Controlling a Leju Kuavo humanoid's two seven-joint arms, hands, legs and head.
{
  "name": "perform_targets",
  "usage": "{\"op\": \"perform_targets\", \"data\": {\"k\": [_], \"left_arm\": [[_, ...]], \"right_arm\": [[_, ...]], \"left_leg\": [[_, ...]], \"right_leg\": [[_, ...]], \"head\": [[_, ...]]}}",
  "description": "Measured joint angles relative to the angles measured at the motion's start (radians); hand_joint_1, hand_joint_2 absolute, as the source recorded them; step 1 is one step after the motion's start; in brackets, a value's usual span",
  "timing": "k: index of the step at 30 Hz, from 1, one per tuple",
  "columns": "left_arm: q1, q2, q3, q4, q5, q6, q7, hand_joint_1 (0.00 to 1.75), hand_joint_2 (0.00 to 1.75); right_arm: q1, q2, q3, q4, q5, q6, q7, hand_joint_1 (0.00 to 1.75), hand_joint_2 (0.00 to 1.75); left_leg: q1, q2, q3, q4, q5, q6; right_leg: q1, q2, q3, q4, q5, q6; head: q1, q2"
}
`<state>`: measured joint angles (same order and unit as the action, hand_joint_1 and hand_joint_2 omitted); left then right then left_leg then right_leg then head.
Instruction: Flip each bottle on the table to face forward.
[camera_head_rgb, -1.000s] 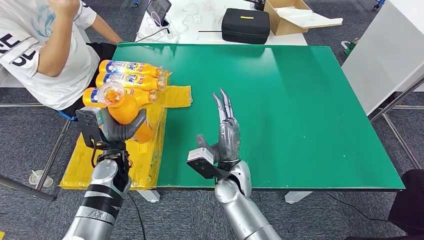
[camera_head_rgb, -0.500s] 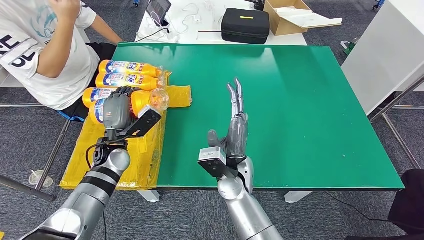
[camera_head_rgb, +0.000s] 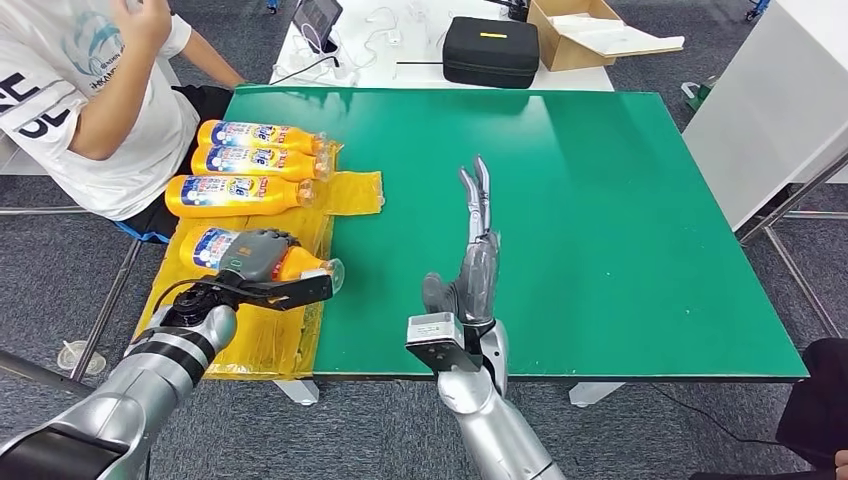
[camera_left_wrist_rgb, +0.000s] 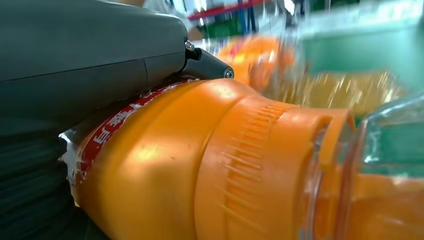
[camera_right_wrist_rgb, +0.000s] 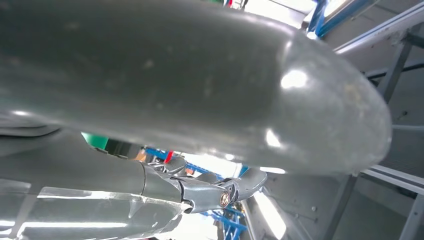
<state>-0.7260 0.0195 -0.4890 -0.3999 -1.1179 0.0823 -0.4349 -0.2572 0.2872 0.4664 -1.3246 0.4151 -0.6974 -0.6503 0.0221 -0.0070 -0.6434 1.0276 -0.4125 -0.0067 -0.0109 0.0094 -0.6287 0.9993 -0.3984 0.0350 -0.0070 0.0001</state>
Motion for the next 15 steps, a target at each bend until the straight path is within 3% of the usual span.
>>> {"op": "perform_targets", "data": {"k": [8, 15], "left_arm": [[-0.019, 0.034, -0.021, 0.045, 0.018, -0.096, -0.005, 1.75, 1.75], [-0.028, 0.054, -0.025, 0.063, 0.04, -0.115, -0.001, 1.75, 1.75]], "right_arm": [[-0.001, -0.009, 0.029, 0.007, -0.023, 0.017, 0.001, 0.0, 0.0], [-0.005, -0.009, 0.044, 0.025, -0.031, 0.025, 0.001, 0.0, 0.0]], "left_leg": [[0.0, 0.0, 0.0, 0.0, 0.0, 0.0], [0.0, -0.001, 0.0, 0.0, 0.0, 0.0]], "right_leg": [[0.0, 0.0, 0.0, 0.0, 0.0, 0.0], [0.0, 0.0, 0.0, 0.0, 0.0, 0.0]], "head": [[0.0, 0.0], [0.0, 0.0]]}}
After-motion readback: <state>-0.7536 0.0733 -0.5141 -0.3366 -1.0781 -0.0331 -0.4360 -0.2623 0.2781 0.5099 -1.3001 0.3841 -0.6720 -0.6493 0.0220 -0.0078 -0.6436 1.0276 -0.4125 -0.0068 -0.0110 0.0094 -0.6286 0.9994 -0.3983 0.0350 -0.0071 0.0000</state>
